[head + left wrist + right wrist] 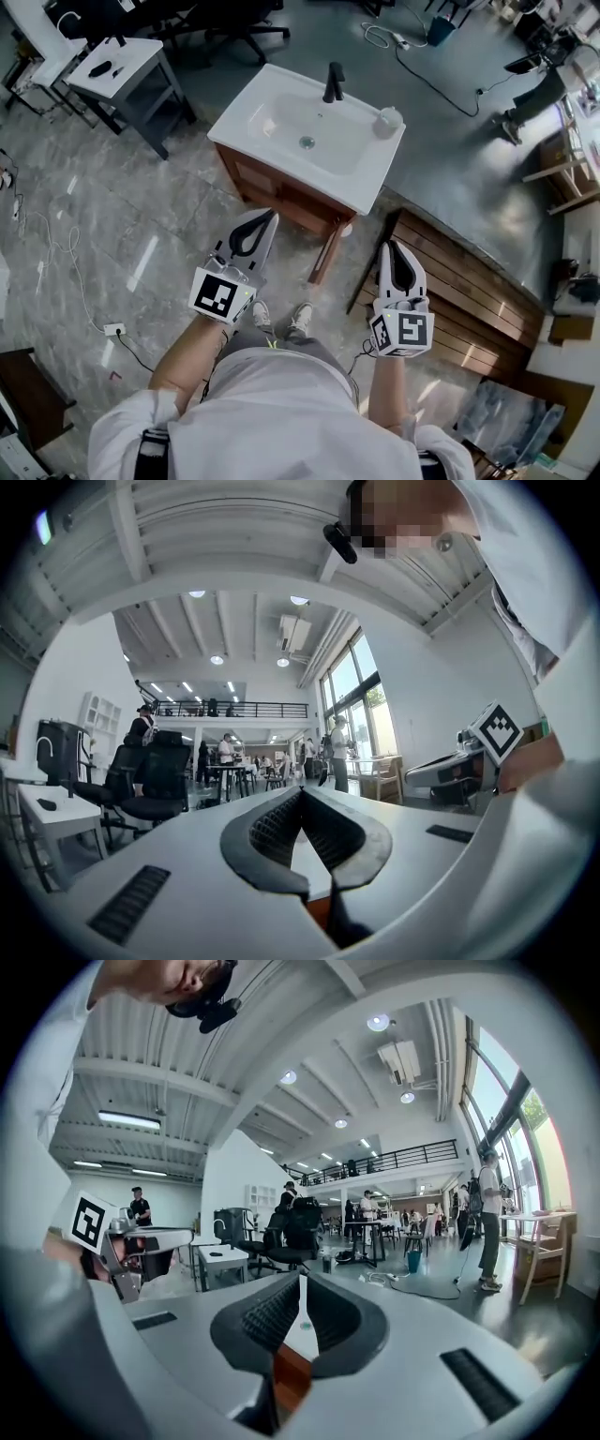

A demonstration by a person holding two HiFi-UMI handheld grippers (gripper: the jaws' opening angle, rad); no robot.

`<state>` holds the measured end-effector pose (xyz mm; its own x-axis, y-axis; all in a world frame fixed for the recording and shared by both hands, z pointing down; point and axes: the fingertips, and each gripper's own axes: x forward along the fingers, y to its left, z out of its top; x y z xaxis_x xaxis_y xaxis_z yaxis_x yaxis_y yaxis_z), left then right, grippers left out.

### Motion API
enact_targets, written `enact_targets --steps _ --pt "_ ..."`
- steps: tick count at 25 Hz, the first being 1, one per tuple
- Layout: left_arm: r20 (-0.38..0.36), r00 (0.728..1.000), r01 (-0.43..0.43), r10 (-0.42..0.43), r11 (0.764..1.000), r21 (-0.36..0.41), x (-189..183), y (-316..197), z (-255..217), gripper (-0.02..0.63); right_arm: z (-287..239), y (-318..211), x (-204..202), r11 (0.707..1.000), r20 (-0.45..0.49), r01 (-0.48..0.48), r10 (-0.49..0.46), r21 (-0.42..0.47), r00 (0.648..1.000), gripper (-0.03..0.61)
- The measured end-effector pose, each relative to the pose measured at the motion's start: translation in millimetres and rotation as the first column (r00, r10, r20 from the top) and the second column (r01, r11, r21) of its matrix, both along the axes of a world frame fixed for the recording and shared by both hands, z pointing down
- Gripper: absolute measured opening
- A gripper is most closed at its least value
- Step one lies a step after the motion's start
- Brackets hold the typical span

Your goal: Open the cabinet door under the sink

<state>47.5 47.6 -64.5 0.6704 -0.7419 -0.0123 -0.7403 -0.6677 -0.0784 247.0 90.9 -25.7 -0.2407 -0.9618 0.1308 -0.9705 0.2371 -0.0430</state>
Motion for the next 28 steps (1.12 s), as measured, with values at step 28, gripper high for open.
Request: enact_targets --steps 28 --pt "-0.051 0.997 0.058 -0.054 0.995 0.084 -29.3 -6.2 -49.0 0.012 -62.2 -31.0 -32.3 0.984 0.010 0.077 -0.079 0.159 0.997 0.048"
